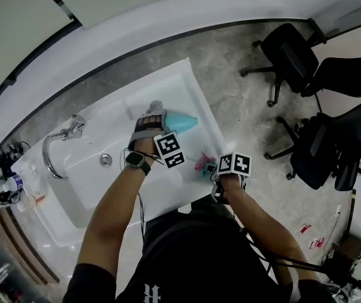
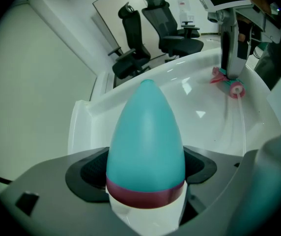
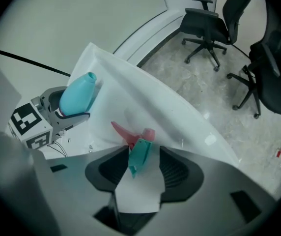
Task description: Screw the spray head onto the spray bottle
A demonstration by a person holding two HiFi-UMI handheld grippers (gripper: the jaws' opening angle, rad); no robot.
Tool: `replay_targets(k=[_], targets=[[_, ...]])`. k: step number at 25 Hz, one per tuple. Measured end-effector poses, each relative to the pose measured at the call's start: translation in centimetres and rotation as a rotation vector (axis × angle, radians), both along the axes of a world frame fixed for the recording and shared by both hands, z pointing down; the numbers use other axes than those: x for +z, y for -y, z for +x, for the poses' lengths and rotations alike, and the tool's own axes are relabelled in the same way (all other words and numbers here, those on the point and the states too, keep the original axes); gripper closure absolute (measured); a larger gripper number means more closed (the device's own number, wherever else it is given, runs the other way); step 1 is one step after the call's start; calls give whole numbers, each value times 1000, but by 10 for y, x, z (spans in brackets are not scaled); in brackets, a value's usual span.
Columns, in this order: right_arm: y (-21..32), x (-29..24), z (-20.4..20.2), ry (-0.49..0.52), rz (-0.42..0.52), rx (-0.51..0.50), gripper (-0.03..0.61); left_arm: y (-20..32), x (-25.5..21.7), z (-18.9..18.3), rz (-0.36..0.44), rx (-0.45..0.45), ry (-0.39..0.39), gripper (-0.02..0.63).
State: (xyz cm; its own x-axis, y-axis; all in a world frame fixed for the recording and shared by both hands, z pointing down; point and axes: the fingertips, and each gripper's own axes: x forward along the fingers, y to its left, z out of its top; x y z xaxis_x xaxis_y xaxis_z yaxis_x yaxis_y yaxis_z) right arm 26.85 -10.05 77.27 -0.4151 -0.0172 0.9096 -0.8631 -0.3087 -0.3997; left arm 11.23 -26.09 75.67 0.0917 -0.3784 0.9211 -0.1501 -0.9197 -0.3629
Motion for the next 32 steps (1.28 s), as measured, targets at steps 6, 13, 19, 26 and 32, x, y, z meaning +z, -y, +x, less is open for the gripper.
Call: replay_targets(k=[6, 13, 19, 26, 32], targets=[[4, 2, -7, -5, -39, -35, 441, -3, 1, -6, 18, -14, -34, 195], [6, -17, 1, 38, 91, -20, 451, -9, -7, -14, 17, -50, -118, 195], [37, -87, 33, 11, 362, -79, 451, -24, -51, -29, 11, -213, -348, 195], [117, -240, 70, -154, 818, -276, 456, -64, -105, -28, 26, -326, -541, 195], [150, -356, 53, -287, 1111, -477, 472, -84, -161, -7, 66, -362, -686, 195]])
